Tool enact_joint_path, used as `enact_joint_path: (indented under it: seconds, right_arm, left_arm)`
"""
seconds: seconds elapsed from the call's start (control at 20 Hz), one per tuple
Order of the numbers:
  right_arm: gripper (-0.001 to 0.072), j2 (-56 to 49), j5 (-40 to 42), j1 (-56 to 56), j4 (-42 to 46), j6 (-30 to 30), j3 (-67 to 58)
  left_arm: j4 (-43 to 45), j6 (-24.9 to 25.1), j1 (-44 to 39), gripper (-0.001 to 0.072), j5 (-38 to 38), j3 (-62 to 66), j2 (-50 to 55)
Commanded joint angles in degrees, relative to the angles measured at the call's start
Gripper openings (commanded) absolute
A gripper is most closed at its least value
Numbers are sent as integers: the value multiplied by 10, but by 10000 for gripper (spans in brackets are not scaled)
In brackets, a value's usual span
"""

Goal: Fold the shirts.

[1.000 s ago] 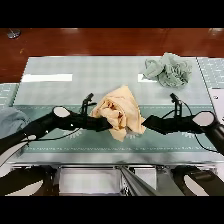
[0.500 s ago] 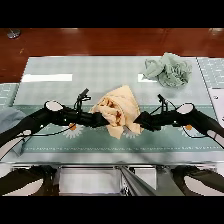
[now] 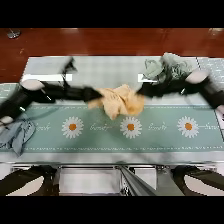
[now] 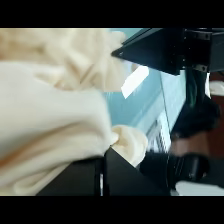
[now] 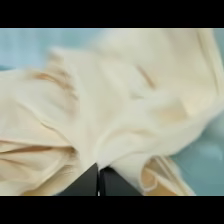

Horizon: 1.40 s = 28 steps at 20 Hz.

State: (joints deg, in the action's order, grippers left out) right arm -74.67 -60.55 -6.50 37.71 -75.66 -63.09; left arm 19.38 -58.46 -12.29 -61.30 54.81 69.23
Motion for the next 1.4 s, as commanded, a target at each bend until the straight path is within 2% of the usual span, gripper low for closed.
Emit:
enact_joint_path:
  seconds: [0.0, 0.2, 0.35, 0.5, 0.65, 0.8, 0.95, 1.05, 1.2, 1.35]
  right_arm:
    - [18, 25, -35, 25, 79, -55, -254]
    - [18, 70, -80, 24, 207, -88, -505]
    - [18, 152, -89, 24, 266, -88, -546]
    - [18, 241, -116, 24, 353, -100, -546]
    - [18, 309, -168, 24, 414, -119, -546]
    - [19, 344, -286, 24, 454, -143, -537]
    - [19, 363, -383, 24, 495, -160, -468]
    - [19, 372, -418, 24, 495, -171, -382]
    - [18, 390, -401, 24, 507, -183, -200]
    - [19, 381, -298, 25, 615, -219, -22]
  left_arm:
    - [132, -57, 72, 28, -51, 206, -36]
    - [384, -183, 117, 28, -113, 485, -48]
    - [466, -213, 132, 28, -175, 626, -51]
    - [515, -220, 134, 28, -218, 659, -98]
    - [563, -224, 134, 29, -235, 637, -172]
    - [570, -224, 133, 29, -236, 610, -226]
    - [569, -224, 133, 29, -269, 548, -251]
    - [546, -230, 133, 29, -283, 469, -254]
    - [478, -231, 132, 29, -259, 303, -251]
    - [463, -231, 101, 29, -152, 123, -238]
